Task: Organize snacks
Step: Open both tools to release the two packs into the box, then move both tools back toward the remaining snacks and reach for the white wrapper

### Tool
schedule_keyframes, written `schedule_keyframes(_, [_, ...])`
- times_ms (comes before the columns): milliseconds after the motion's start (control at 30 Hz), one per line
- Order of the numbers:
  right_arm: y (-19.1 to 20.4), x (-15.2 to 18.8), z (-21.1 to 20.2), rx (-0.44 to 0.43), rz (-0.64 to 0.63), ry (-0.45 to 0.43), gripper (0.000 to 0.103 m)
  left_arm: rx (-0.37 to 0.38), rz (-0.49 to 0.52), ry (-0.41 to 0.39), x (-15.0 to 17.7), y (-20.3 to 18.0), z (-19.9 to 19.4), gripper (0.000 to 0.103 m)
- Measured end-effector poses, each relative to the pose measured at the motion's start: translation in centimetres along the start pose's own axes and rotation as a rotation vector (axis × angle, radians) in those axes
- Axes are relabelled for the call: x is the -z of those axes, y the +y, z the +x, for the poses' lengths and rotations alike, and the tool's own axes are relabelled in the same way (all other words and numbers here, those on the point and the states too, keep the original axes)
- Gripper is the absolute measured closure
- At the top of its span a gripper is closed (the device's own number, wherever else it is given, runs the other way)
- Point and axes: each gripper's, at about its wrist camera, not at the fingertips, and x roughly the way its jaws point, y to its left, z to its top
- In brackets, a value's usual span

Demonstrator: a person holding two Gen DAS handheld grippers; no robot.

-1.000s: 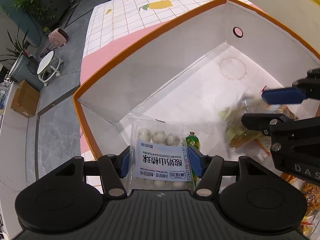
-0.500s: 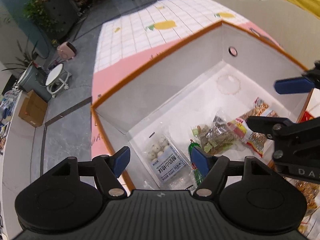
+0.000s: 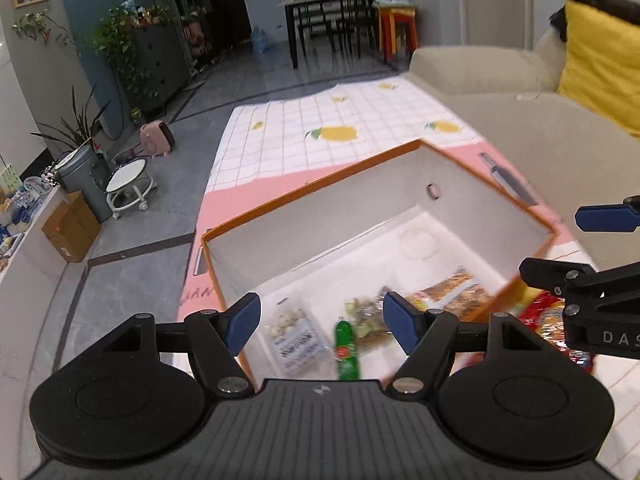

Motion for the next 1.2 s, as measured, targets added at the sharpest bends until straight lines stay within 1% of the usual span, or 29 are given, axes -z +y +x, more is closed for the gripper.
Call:
schedule_keyframes(100, [-0.4, 1.4, -1.9, 0.019, 0.011, -0.021, 0.036, 0.007, 0.012, -0.027, 1.0, -1.1, -1.4, 0.021])
schedule_keyframes(200, [-1.1, 3.0, -3.5, 0.020, 0.053, -0.015, 0.036, 0.024, 0.019, -0.043, 2.4, -2.3, -2.8, 0.021])
schedule_keyframes(333, [-1.8, 5.7, -5.3, 0.004, 0.121, 0.016, 0.036, 0.067, -0.025, -0.024, 4.5, -3.5, -4.1, 0.021])
schedule_keyframes(467, [-1.3, 8.7, -6.6, 0.025, 0.124, 0.061, 0.036, 0.077, -0.042, -0.003, 6.5, -4.6, -4.9, 0.021])
schedule_keyframes(567, [-1.3, 10.9, -7.5, 0.019, 0.144, 0.104, 0.036, 0.103, -0.042, 0.034, 7.8, -5.3, -5.1, 0.021])
schedule_keyframes(633, [-1.3, 12.7, -8.1, 0.018, 0.164, 0.133, 0.036, 0.108, -0.044, 0.059, 8.9, -5.7, -5.1, 0.021])
schedule_keyframes(800, [-1.6, 15.6, -8.8, 0.035, 0.224, 0.200, 0.036, 0.134, -0.050, 0.115, 11.5, -6.6, -5.4, 0.022])
schedule_keyframes(967, [-1.4, 17.9, -9.2, 0.053, 0.251, 0.250, 0.036, 0.151, -0.048, 0.181, 13.8, -6.9, -5.2, 0.022])
schedule_keyframes(1100, [-1.1, 19.9, -9.1, 0.013, 0.291, 0.325, 0.036, 0.167, -0.053, 0.248, 15.4, -6.8, -4.8, 0.023])
schedule_keyframes(1200, [-1.0, 21.2, -8.5, -0.043, 0.350, 0.406, 0.036, 0.164, -0.049, 0.293, 16.3, -6.8, -4.3, 0.025])
